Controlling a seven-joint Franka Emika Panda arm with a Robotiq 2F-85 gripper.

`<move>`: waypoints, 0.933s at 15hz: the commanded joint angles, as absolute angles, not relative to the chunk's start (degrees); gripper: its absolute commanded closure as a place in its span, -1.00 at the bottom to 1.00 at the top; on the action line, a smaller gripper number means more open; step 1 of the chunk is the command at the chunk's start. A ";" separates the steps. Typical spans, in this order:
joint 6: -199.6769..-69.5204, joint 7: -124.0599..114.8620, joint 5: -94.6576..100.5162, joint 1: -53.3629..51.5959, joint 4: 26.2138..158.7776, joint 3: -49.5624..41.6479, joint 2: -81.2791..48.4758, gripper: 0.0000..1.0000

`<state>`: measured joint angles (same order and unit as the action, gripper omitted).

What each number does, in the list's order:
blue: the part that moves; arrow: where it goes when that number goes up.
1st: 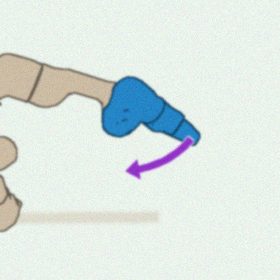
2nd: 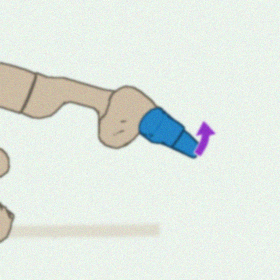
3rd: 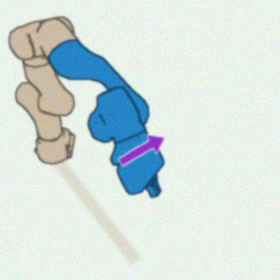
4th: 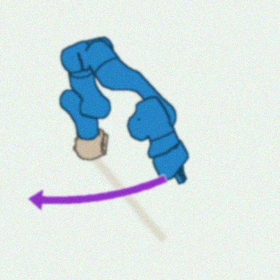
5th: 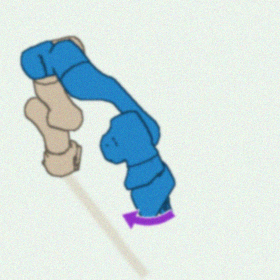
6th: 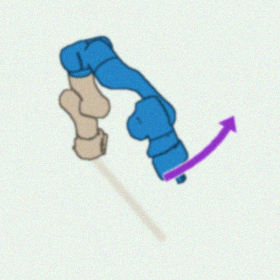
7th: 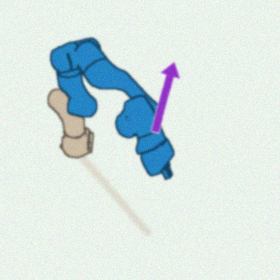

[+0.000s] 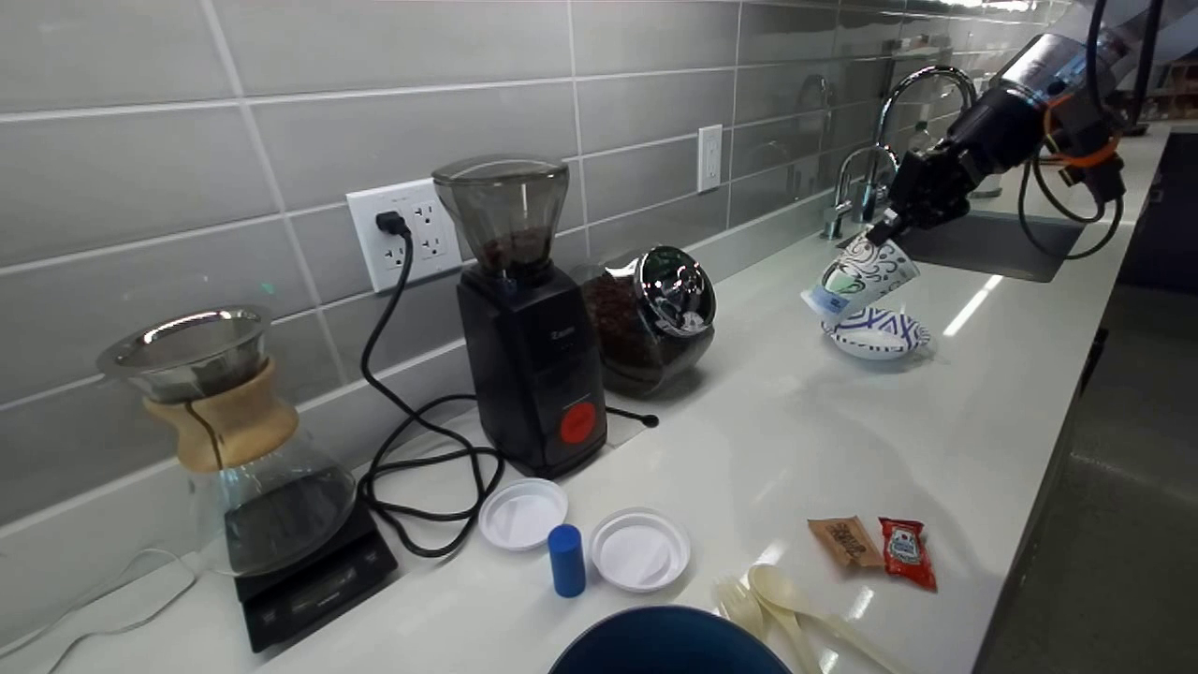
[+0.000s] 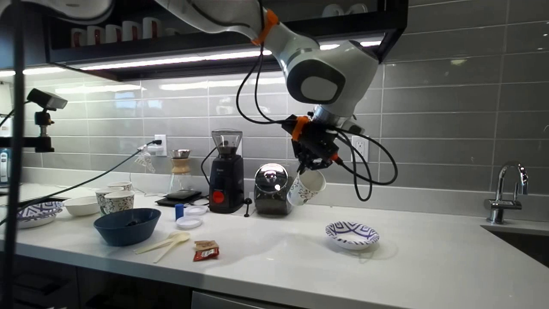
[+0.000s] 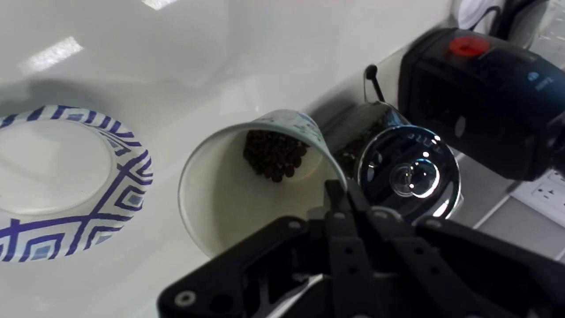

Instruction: Pour the contents in the cup into the bowl

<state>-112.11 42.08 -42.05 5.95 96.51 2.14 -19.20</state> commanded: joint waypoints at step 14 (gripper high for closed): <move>-98.32 32.95 -68.13 15.73 71.36 3.71 -44.86 0.98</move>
